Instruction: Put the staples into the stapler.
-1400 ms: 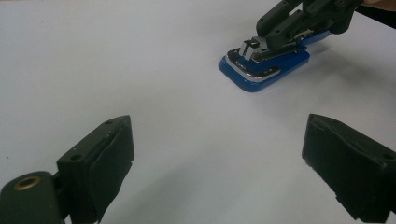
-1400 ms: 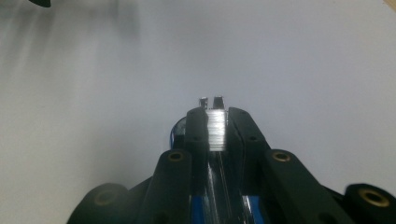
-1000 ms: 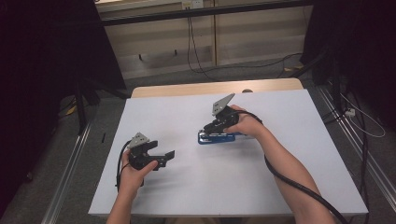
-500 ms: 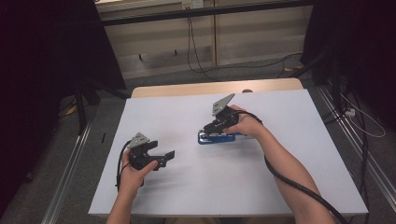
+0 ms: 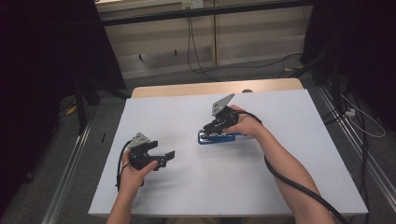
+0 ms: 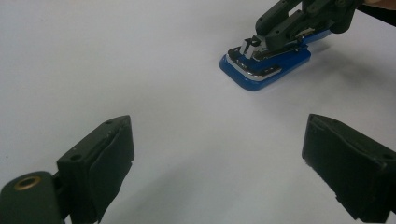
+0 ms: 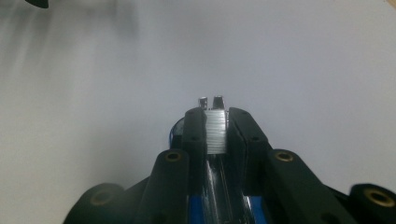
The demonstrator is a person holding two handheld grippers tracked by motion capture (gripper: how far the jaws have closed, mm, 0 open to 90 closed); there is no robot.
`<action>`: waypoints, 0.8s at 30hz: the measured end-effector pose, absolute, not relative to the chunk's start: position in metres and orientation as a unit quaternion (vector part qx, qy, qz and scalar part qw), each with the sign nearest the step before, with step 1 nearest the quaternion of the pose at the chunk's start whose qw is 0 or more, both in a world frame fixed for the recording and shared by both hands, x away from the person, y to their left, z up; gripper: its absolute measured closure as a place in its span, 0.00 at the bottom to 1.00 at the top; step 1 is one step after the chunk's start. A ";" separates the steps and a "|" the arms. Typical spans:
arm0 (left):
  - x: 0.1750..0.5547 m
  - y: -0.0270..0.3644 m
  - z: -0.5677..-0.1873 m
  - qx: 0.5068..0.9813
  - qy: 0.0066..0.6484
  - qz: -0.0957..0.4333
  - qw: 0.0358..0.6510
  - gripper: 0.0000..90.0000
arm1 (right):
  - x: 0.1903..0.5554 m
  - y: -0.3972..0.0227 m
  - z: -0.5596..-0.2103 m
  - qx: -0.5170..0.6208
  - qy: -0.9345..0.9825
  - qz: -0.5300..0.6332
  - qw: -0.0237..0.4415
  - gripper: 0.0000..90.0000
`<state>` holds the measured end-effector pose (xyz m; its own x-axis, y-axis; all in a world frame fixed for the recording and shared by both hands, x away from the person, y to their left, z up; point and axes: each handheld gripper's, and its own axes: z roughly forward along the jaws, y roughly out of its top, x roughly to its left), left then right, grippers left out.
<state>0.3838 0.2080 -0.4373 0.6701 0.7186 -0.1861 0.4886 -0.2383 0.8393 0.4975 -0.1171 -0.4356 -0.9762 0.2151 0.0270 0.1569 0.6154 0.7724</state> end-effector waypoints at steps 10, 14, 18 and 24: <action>0.384 0.208 -0.437 0.778 0.388 0.119 0.480 0.10 | 0.497 -0.117 -0.435 0.103 0.899 0.424 0.035 0.87; 0.384 0.209 -0.437 0.783 0.384 0.120 0.475 0.10 | 0.497 -0.116 -0.434 0.101 0.898 0.427 0.037 0.87; 0.384 0.208 -0.437 0.781 0.386 0.120 0.477 0.10 | 0.497 -0.115 -0.434 0.100 0.899 0.425 0.035 0.86; 0.384 0.208 -0.437 0.782 0.385 0.120 0.476 0.10 | 0.497 -0.115 -0.435 0.101 0.898 0.427 0.034 0.83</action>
